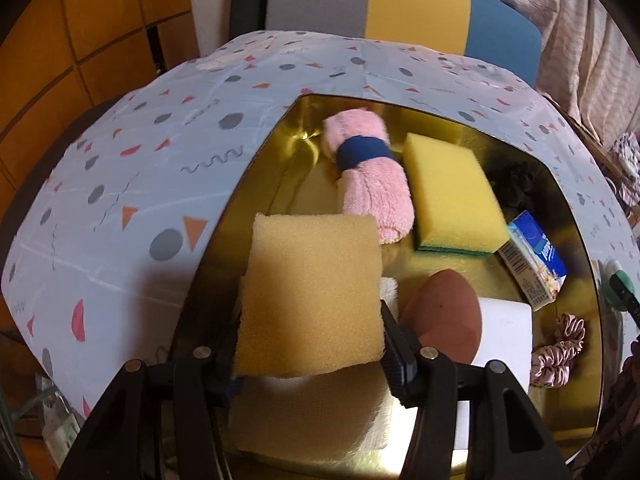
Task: Organize rigid objects
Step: 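Carry the yellow sponge into the gold tray with the left tool while the right holds the green brush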
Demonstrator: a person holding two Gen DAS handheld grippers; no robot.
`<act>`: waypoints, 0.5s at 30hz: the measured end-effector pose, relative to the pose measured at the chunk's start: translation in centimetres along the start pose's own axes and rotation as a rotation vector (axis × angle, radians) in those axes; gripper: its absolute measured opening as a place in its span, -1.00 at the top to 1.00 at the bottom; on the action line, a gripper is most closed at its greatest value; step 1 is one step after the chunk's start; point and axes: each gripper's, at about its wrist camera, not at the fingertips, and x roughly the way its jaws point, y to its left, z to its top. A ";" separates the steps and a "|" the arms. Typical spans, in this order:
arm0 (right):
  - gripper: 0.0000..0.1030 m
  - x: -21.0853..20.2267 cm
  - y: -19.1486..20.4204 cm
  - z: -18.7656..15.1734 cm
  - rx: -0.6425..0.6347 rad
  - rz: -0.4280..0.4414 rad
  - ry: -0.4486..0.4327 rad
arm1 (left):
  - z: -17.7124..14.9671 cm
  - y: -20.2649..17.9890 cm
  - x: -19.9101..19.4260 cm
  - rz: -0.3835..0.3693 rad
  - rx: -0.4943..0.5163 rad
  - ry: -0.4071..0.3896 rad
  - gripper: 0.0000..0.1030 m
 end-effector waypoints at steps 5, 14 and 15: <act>0.08 0.0 0.0 0.0 -0.002 0.000 -0.001 | 0.3 -1.1 -0.1 0.000 0.027 -0.006 -0.09; 0.08 -0.2 0.0 -0.1 -0.003 0.000 -0.009 | 1.2 0.3 -0.7 0.067 -0.005 0.005 -0.23; 0.08 -0.3 0.1 -0.1 -0.004 0.001 -0.015 | 1.1 0.5 -1.0 0.050 -0.008 0.001 -0.23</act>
